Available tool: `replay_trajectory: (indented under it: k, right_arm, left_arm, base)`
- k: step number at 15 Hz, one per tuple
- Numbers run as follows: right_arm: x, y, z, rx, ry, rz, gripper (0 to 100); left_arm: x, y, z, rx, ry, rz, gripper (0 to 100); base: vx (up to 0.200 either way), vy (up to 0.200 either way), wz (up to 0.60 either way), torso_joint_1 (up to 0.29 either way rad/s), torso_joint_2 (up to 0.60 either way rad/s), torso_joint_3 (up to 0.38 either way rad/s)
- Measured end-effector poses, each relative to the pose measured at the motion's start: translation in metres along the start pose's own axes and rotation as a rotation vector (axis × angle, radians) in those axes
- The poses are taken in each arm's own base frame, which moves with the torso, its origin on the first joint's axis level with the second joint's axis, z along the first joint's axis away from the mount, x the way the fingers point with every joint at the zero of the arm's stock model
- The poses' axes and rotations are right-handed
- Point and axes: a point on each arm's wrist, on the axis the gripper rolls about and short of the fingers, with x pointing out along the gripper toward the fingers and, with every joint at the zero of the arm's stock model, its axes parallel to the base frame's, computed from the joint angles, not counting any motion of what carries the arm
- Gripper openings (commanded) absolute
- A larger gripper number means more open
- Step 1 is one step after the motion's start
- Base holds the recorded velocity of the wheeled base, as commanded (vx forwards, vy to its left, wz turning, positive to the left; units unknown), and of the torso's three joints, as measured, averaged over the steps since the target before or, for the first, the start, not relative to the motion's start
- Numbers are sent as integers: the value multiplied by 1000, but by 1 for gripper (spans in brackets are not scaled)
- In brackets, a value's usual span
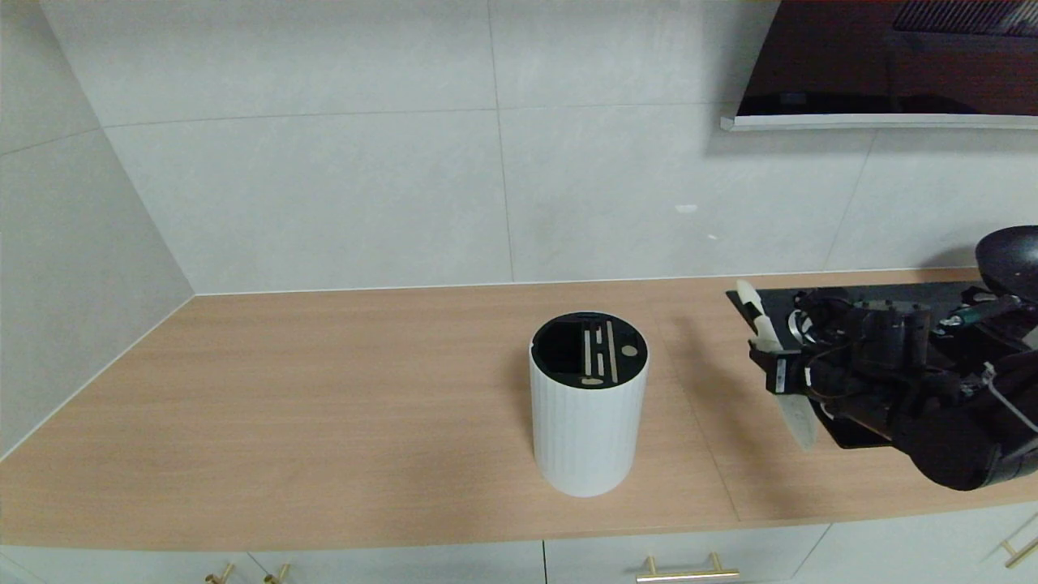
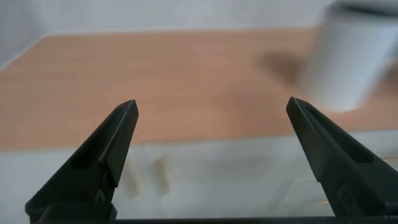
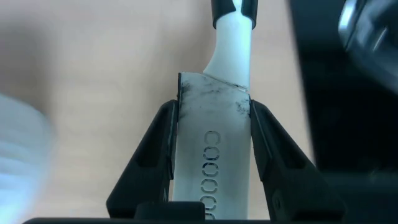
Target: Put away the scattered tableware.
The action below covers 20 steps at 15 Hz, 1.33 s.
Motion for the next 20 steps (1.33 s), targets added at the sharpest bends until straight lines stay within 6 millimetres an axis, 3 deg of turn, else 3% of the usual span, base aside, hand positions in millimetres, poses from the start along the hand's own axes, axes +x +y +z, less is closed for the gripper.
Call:
replay_trajectory:
  k: [2,4,7,10,12,14,17,20]
  right_arm:
    - [-14,13,32,-6,-45,38,0]
    - [-29,30,63,-6,-96,87,0]
    - [-55,60,97,15,-202,182,0]
    - [-83,81,107,3,-199,245,0]
    - [-108,101,109,0,-180,326,0]
    - [-128,115,110,0,-183,394,0]
    - [-147,132,99,-17,-168,472,0]
    - [-155,139,92,-31,-149,511,0]
  left_arm:
    - [-2,-5,42,-46,1,-160,100]
    - [14,-8,83,-76,51,-254,100]
    - [72,-8,139,-155,183,-354,100]
    - [157,-18,169,-315,273,-475,100]
    - [214,-34,173,-426,260,-545,100]
    - [257,-61,167,-595,308,-574,100]
    - [300,-102,150,-693,352,-569,100]
    - [323,-120,126,-730,321,-580,100]
  base:
    - [0,0,0,0,0,0]
    - [0,0,0,0,0,0]
    - [0,0,0,0,0,0]
    - [0,0,0,0,0,0]
    - [0,0,0,0,0,0]
    - [0,0,0,0,0,0]
    - [0,0,0,0,0,0]
    - [0,0,0,0,0,0]
